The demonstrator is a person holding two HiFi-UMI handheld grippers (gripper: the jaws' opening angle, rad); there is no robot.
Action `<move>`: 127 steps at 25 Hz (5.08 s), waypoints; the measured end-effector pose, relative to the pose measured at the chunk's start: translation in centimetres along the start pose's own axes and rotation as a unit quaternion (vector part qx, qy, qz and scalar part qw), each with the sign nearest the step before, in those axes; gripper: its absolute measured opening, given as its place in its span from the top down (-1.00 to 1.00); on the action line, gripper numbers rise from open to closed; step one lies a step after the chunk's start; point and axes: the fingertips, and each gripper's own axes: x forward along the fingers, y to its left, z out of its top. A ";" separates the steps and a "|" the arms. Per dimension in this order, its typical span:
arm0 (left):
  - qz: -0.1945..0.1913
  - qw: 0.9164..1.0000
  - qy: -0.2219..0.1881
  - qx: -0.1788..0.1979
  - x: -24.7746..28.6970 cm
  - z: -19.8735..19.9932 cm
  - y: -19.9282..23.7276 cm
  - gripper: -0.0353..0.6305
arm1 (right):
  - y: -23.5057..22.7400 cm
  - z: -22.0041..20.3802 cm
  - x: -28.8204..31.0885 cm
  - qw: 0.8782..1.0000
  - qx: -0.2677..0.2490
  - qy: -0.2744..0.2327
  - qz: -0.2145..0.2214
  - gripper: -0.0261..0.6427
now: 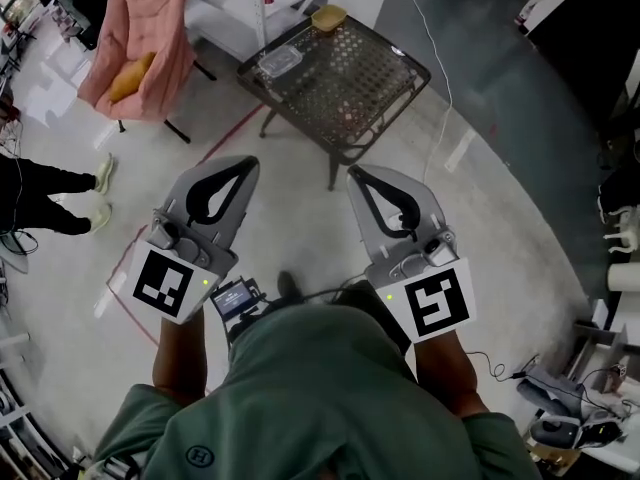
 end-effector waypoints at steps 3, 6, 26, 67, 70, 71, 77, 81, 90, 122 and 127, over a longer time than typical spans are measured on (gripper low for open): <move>-0.002 1.000 0.003 -0.002 1.1 -0.7 1.0 0.88 | -1.1 -0.6 1.2 1.000 -0.001 0.008 0.000 0.90; 0.003 1.000 0.013 -0.003 2.9 -1.8 1.6 0.88 | -3.0 -1.6 2.2 1.000 0.003 0.006 0.007 0.90; 0.108 0.993 0.052 0.010 16.0 -1.5 2.1 0.88 | -16.9 -5.5 5.4 0.992 0.021 -0.030 0.123 0.90; 0.017 0.999 0.029 -0.016 24.3 -5.5 24.3 0.88 | -23.0 -5.7 26.6 0.998 0.032 0.025 0.044 0.90; 0.011 0.999 0.023 -0.019 23.8 -6.3 26.3 0.88 | -22.3 -5.5 28.5 0.999 0.027 0.027 0.037 0.90; 0.010 1.000 0.021 -0.020 23.8 -6.7 26.9 0.88 | -22.2 -5.7 29.1 0.999 0.024 0.030 0.035 0.90; 0.015 0.999 0.016 -0.028 24.6 -7.6 27.7 0.88 | -23.0 -6.9 29.9 0.998 0.019 0.046 0.041 0.90; 0.036 0.998 0.030 -0.030 26.2 -7.9 28.0 0.88 | -25.2 -7.6 30.6 0.997 0.024 0.040 0.061 0.90; 0.096 0.993 0.058 -0.018 32.6 -7.9 30.2 0.88 | -32.0 -9.1 34.2 0.991 0.026 0.020 0.130 0.90; 0.206 0.970 0.122 -0.039 39.1 -12.4 37.3 0.88 | -38.7 -14.2 44.3 0.968 0.045 0.021 0.246 0.90; 0.150 0.981 0.108 -0.055 42.4 -15.4 41.5 0.88 | -40.4 -15.4 48.1 0.977 0.053 0.047 0.201 0.90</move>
